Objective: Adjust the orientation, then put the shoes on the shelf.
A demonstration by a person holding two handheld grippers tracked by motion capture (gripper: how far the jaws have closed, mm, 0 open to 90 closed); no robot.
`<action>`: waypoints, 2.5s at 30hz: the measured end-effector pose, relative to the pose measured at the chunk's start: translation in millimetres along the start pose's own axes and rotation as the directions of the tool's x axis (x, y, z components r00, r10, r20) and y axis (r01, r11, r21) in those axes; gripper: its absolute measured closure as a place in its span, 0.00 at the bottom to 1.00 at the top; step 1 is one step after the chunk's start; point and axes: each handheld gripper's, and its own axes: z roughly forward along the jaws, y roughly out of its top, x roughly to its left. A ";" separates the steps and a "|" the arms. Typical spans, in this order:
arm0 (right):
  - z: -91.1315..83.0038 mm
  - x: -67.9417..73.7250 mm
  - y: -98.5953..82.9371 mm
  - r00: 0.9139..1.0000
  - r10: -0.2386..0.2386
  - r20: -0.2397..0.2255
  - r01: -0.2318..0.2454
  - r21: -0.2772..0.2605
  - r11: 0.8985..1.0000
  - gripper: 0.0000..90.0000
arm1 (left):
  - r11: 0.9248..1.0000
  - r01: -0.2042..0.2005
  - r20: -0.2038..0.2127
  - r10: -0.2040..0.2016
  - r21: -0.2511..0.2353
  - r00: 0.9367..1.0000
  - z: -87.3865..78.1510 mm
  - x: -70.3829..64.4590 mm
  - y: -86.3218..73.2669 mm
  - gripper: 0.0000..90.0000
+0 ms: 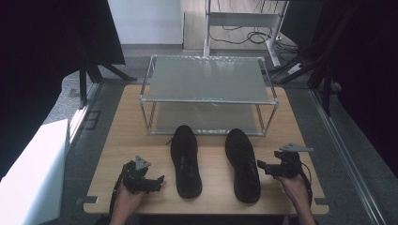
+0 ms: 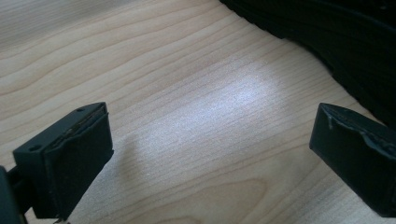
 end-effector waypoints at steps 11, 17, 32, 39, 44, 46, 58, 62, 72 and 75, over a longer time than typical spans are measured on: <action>-10.7 -0.9 -6.6 0.999 -0.008 -0.045 0.007 -0.022 1.000 0.02 | 1.000 0.009 -0.004 -0.009 -0.005 1.000 -2.6 -0.3 1.1 0.00; -16.8 2.7 -5.4 0.996 0.010 -0.087 -0.015 -0.055 0.998 0.03 | 0.999 0.023 -0.001 -0.023 -0.032 1.000 -6.3 -2.0 3.1 0.00; -21.1 22.2 0.5 0.986 0.059 -0.156 -0.081 -0.140 0.987 0.04 | 0.978 0.122 0.053 -0.115 -0.167 0.992 -12.6 -22.4 34.4 0.02; -6.5 34.4 2.1 0.983 0.054 -0.177 -0.072 -0.096 0.993 0.05 | 0.978 0.116 0.086 -0.102 -0.173 0.991 -5.2 -37.9 53.8 0.02; 7.5 38.3 3.2 0.984 0.063 -0.164 -0.073 -0.055 0.996 0.07 | 0.977 0.121 0.134 -0.098 -0.175 0.986 3.0 -47.4 62.6 0.01; 12.0 39.9 3.8 0.985 0.063 -0.162 -0.072 -0.049 0.996 0.08 | 0.979 0.116 0.142 -0.092 -0.170 0.986 6.5 -50.9 66.5 0.01; 38.1 53.7 7.8 0.999 0.016 0.041 -0.016 -0.011 1.000 0.34 | 0.992 0.119 0.090 -0.114 -0.045 0.989 42.8 -56.6 74.0 0.00; 39.1 54.0 8.6 0.996 0.000 0.092 0.002 -0.021 1.000 0.49 | 0.991 0.127 0.074 -0.125 -0.028 0.989 47.0 -54.6 76.5 0.08; 32.3 38.9 5.7 0.990 0.103 0.099 -0.094 -0.096 0.991 0.81 | 0.977 0.187 0.040 -0.184 -0.099 0.982 31.6 -18.8 66.7 0.72; 30.5 31.9 4.9 0.984 0.167 0.056 -0.161 -0.105 0.981 0.82 | 0.959 0.260 0.093 -0.250 -0.117 0.964 28.9 -2.6 58.8 0.83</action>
